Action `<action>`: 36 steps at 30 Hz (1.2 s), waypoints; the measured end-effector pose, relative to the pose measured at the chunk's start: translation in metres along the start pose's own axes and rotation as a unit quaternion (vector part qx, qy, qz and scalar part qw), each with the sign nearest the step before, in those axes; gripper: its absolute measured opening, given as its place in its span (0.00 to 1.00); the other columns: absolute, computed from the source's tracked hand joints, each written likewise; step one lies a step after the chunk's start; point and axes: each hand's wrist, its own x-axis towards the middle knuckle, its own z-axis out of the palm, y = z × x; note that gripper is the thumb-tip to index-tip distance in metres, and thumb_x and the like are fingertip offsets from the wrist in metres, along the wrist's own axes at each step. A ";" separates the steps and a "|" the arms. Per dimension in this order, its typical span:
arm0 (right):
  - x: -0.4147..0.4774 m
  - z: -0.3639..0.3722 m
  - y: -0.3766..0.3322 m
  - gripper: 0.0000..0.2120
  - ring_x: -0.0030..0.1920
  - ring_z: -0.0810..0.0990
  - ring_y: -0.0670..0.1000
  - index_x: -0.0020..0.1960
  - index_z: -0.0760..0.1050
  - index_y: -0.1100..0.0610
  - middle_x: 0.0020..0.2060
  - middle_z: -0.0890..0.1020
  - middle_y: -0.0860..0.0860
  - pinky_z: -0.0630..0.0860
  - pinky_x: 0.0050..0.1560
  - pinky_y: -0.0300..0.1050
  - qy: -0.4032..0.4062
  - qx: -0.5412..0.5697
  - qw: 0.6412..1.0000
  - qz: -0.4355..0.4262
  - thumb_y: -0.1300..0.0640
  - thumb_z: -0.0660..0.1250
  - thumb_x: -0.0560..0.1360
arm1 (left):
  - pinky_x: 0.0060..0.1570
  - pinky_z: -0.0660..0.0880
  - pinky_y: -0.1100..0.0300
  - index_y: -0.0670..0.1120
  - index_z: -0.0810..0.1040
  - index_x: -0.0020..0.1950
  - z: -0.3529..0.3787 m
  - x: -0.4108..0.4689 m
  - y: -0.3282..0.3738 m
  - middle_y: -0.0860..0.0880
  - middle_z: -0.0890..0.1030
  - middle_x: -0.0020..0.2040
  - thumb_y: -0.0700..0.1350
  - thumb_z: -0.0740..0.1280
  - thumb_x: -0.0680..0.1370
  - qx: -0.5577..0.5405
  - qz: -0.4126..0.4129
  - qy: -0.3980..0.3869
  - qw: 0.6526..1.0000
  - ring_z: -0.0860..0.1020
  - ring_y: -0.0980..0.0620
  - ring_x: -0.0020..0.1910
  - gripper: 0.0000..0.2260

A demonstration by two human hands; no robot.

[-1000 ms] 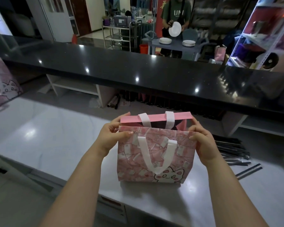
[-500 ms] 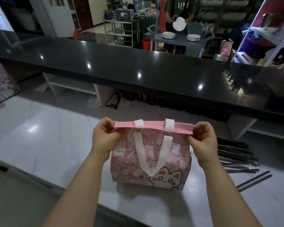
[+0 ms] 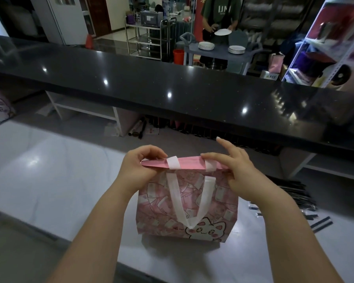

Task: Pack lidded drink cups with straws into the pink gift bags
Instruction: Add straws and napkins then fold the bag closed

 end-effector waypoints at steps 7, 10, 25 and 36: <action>-0.003 -0.002 -0.015 0.28 0.75 0.40 0.46 0.58 0.64 0.35 0.76 0.38 0.39 0.35 0.74 0.52 0.030 -0.139 0.987 -0.074 0.65 0.68 0.73 | 0.41 0.76 0.69 0.56 0.82 0.45 0.009 -0.006 -0.005 0.57 0.83 0.41 0.33 0.78 0.66 -0.005 0.016 0.048 0.999 0.81 0.57 0.42 0.18; -0.002 -0.014 -0.016 0.14 0.76 0.51 0.53 0.54 0.68 0.42 0.78 0.49 0.46 0.48 0.76 0.55 0.037 -0.159 0.984 -0.074 0.56 0.68 0.74 | 0.40 0.76 0.70 0.57 0.81 0.47 0.010 -0.009 -0.006 0.57 0.83 0.41 0.34 0.78 0.67 -0.009 0.024 0.053 0.998 0.81 0.58 0.42 0.19; 0.052 -0.031 0.014 0.27 0.45 0.82 0.56 0.29 0.68 0.56 0.42 0.85 0.59 0.77 0.57 0.54 0.090 0.541 0.816 0.185 0.42 0.57 0.81 | 0.41 0.76 0.72 0.56 0.82 0.45 0.015 -0.021 -0.013 0.59 0.83 0.43 0.26 0.72 0.67 -0.010 0.011 0.067 0.998 0.81 0.60 0.44 0.23; -0.063 0.039 0.050 0.42 0.69 0.71 0.53 0.64 0.72 0.50 0.70 0.72 0.50 0.72 0.62 0.52 0.114 0.612 0.782 0.035 0.39 0.82 0.55 | 0.40 0.76 0.69 0.54 0.81 0.45 0.026 -0.034 -0.009 0.56 0.82 0.38 0.32 0.76 0.68 -0.052 0.024 0.090 0.994 0.80 0.59 0.38 0.17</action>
